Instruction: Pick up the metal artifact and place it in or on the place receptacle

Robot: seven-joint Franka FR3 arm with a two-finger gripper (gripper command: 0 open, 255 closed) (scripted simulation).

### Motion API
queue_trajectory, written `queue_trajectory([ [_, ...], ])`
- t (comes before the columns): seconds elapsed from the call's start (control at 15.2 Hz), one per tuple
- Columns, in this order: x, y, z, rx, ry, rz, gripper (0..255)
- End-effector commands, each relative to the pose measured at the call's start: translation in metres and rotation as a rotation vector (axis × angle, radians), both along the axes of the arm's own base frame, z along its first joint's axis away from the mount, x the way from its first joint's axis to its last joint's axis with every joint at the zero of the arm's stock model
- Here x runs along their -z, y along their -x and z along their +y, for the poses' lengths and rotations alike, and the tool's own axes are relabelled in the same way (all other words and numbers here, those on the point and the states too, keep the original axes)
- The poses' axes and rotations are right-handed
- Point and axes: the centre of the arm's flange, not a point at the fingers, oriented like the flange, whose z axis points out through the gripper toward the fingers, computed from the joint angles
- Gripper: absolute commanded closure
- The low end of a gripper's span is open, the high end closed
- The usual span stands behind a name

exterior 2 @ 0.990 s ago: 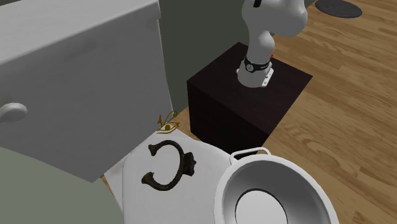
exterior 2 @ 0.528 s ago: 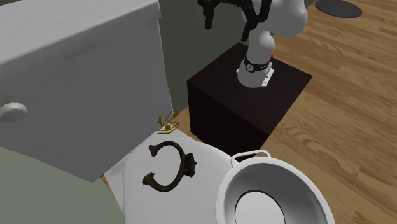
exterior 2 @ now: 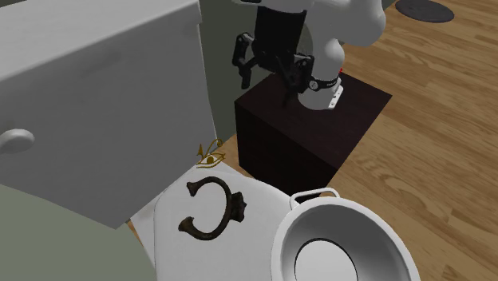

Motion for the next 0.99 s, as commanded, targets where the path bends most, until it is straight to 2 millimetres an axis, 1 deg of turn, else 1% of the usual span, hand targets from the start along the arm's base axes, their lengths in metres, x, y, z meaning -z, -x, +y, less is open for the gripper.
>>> queue_trajectory([
  [0.0,0.021,-0.015,0.006,-0.002,0.006,0.002,0],
  [0.92,0.177,-0.116,0.028,-0.012,0.048,0.032,0],
])
